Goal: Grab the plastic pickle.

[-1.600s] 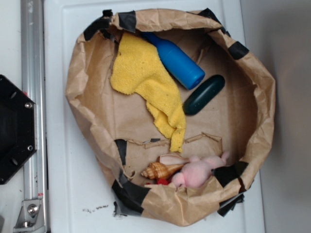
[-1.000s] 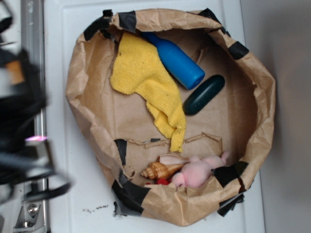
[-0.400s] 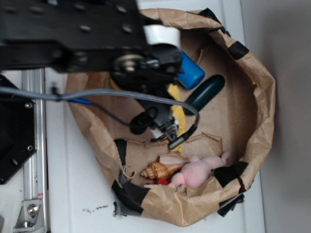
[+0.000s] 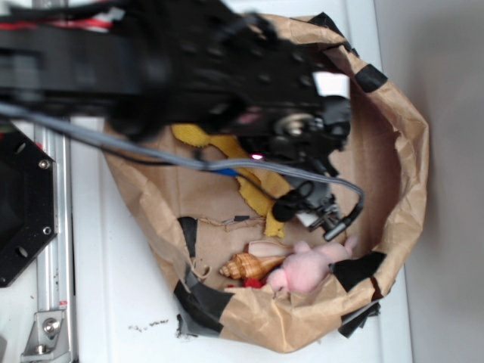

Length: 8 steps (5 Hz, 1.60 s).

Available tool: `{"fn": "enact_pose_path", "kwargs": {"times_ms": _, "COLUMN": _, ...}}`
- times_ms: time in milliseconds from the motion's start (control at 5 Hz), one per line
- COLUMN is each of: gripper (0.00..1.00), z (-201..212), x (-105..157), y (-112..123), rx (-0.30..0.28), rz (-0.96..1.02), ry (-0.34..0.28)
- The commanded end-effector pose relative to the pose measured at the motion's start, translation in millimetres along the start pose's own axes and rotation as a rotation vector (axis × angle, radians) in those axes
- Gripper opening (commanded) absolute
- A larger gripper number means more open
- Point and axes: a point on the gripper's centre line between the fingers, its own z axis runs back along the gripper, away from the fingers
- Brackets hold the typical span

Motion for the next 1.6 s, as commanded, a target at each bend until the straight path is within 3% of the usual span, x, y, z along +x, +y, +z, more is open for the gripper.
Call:
{"fn": "enact_pose_path", "kwargs": {"times_ms": 0, "gripper": 1.0, "z": -31.6, "x": 23.9, "y": -17.7, "rx": -0.015, "rz": -0.038, "ry": -0.079}}
{"fn": "enact_pose_path", "kwargs": {"times_ms": 200, "gripper": 1.0, "z": -41.9, "x": 26.6, "y": -16.0, "rx": 0.026, "rz": -0.083, "ry": -0.099}}
{"fn": "enact_pose_path", "kwargs": {"times_ms": 400, "gripper": 0.0, "z": -34.4, "x": 31.7, "y": -14.3, "rx": 0.035, "rz": -0.146, "ry": -0.141}}
{"fn": "enact_pose_path", "kwargs": {"times_ms": 600, "gripper": 0.0, "z": -14.9, "x": 43.0, "y": -14.4, "rx": 0.036, "rz": -0.199, "ry": -0.194}}
{"fn": "enact_pose_path", "kwargs": {"times_ms": 800, "gripper": 1.0, "z": -6.3, "x": 45.7, "y": -6.3, "rx": 0.051, "rz": -0.174, "ry": -0.188}}
{"fn": "enact_pose_path", "kwargs": {"times_ms": 1000, "gripper": 1.0, "z": 0.3, "x": 44.8, "y": -7.1, "rx": 0.035, "rz": -0.186, "ry": -0.194}}
{"fn": "enact_pose_path", "kwargs": {"times_ms": 1200, "gripper": 1.0, "z": -3.3, "x": 52.7, "y": -6.1, "rx": 0.05, "rz": -0.174, "ry": -0.231}}
{"fn": "enact_pose_path", "kwargs": {"times_ms": 1400, "gripper": 1.0, "z": -4.8, "x": 60.2, "y": -8.5, "rx": 0.025, "rz": -0.177, "ry": -0.275}}
